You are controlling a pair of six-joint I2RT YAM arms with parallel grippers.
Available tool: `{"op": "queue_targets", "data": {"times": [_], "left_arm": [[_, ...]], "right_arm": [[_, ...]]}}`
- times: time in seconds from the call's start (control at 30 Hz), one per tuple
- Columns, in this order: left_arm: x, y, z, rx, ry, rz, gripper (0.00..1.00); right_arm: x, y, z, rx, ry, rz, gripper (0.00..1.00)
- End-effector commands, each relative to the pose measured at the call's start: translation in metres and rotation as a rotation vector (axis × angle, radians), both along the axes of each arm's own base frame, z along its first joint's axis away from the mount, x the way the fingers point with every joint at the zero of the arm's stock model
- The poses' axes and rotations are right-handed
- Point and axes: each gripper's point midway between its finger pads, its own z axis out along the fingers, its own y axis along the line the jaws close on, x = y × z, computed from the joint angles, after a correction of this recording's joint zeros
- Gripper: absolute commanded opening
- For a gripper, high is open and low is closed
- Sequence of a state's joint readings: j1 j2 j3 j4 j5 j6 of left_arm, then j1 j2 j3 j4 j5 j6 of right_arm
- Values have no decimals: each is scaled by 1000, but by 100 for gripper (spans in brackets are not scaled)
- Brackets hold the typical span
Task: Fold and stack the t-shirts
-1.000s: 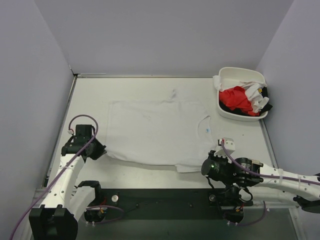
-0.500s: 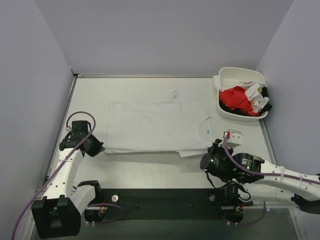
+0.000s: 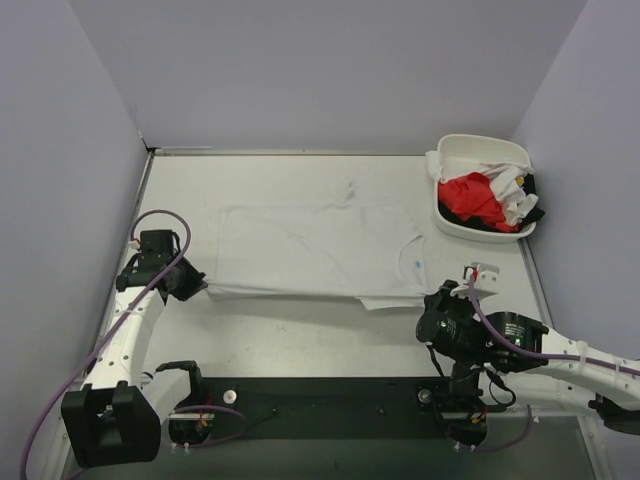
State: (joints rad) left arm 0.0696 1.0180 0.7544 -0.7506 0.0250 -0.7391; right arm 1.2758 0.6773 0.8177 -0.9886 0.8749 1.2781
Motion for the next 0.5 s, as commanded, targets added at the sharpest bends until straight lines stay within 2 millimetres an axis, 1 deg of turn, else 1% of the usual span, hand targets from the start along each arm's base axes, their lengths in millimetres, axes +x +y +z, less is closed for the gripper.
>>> {"op": "queue_targets", "data": {"times": [0.0,0.17,0.2,0.27,0.3,0.47], "left_arm": [[21,10,21,45,-83,3,0],[29,10,28,43,-96,2,0],[30,10,28,43,-96,2,0],[35,10,32,44,-106,2,0],[36,11,32,43,-106,3,0],[44,7,37,25,-122,-7,0]], "right_arm": [[5,-15,4,-86,-36,-26,0],[14,-10,22,-131,-93,-32,0],[16,-6,24,-132,-102,-29,0],[20,-3,28,-155,-113,-22,0],[23,3,30,-140,-121,-20,0],[33,17,28,-140,-106,5,0]]}}
